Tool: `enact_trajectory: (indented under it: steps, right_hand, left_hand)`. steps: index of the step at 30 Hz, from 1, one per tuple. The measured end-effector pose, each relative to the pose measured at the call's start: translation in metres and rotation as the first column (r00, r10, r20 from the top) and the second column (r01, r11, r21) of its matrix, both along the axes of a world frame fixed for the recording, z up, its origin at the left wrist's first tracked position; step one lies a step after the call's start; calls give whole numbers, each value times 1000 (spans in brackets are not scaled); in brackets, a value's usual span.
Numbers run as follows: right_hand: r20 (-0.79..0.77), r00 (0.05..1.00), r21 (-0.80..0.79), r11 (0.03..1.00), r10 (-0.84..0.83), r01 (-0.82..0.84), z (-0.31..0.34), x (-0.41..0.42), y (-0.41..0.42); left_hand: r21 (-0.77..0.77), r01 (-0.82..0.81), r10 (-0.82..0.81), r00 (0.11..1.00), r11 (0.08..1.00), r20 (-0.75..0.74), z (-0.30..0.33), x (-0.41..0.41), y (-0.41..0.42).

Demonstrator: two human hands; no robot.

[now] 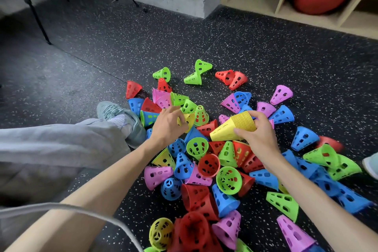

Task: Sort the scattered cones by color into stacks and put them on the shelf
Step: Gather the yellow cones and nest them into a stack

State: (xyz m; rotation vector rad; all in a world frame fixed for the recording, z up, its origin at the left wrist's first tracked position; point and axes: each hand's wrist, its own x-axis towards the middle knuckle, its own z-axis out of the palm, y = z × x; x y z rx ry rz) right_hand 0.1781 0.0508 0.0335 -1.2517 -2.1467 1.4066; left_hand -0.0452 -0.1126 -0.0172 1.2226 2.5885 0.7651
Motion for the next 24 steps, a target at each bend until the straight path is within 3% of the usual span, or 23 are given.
enact_trajectory:
  steps: [12, 19, 24]
  right_hand:
    - [-116, 992, -41, 998, -57, 52, 17, 10, -7]
    - [-196, 975, -98, 991, -109, 91, 17, 20, 2]
    - [-236, 962, -140, 985, -134, 102, 14, 22, 8]
  left_hand:
    - [156, 244, -258, 963, 957, 81, 40, 63, 26]
    - [258, 196, -240, 959, 946, 150, 44, 99, 45]
    - [255, 263, -301, 946, 930, 120, 44, 106, 47]
